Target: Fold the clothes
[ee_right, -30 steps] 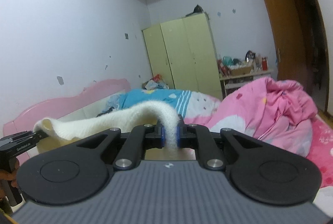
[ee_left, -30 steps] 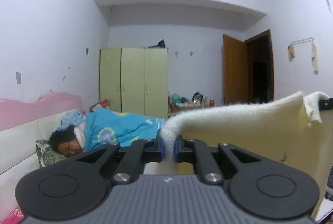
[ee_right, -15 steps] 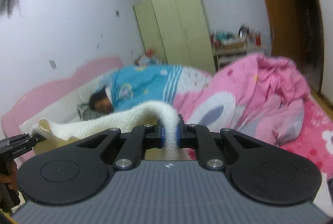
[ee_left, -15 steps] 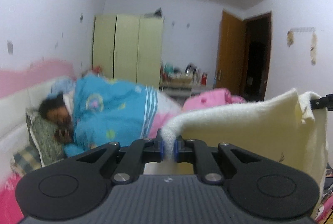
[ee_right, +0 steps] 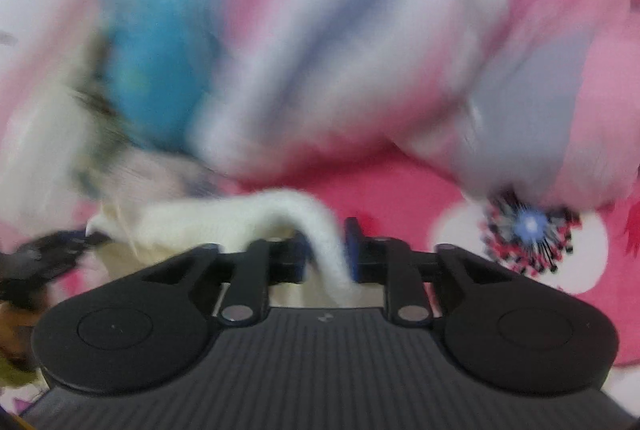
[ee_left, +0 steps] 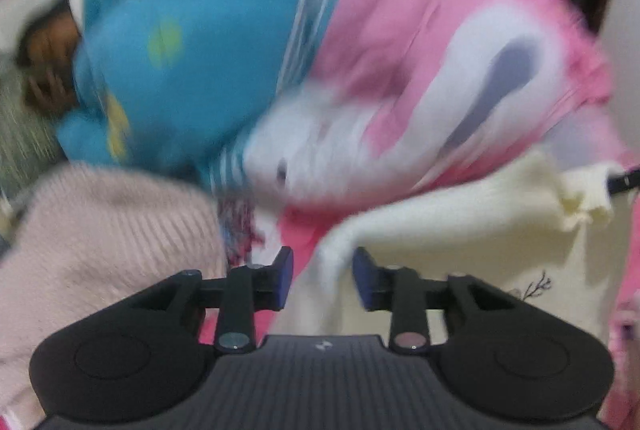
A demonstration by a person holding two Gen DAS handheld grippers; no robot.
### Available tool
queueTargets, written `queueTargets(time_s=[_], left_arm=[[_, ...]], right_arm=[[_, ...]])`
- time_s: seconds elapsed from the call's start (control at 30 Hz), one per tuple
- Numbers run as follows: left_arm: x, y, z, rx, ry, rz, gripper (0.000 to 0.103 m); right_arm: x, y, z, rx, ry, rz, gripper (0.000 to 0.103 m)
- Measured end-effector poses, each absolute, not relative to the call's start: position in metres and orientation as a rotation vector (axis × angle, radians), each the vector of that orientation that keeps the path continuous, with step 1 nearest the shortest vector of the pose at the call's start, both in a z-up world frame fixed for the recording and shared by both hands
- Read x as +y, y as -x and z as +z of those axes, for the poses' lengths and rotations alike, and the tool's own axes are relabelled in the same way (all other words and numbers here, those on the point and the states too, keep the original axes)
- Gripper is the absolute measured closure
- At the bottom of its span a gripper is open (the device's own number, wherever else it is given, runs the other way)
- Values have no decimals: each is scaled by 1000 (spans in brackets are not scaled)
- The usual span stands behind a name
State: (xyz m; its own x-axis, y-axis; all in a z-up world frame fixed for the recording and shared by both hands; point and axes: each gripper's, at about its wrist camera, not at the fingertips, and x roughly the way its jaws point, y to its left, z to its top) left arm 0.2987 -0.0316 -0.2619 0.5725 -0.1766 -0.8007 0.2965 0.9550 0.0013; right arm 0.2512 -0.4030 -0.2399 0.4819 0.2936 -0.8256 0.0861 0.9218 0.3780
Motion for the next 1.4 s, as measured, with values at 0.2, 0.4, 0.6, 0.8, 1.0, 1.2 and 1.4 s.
queueTargets(time_s=[0.2, 0.4, 0.6, 0.8, 1.0, 1.2, 1.4], left_arm=[[-10, -313, -310, 1023, -71, -184, 55], [36, -270, -275, 1012, -109, -255, 48], [85, -204, -242, 1043, -91, -373, 38], [100, -138, -272, 1177, -112, -556, 38], [104, -85, -302, 1257, -91, -700, 39], [87, -51, -334, 1274, -135, -766, 39], [62, -47, -354, 1206, -185, -736, 33]], right_arm=[[-410, -276, -352, 1195, -412, -35, 66], [-422, -204, -330, 1040, -621, -16, 63], [-394, -123, -295, 982, -818, 71, 62], [-283, -69, -329, 1057, -1010, 226, 60], [-189, -65, -381, 1128, -962, 218, 62], [-149, -74, -415, 1203, -911, 204, 73], [-133, -84, -413, 1186, -1073, 314, 97]])
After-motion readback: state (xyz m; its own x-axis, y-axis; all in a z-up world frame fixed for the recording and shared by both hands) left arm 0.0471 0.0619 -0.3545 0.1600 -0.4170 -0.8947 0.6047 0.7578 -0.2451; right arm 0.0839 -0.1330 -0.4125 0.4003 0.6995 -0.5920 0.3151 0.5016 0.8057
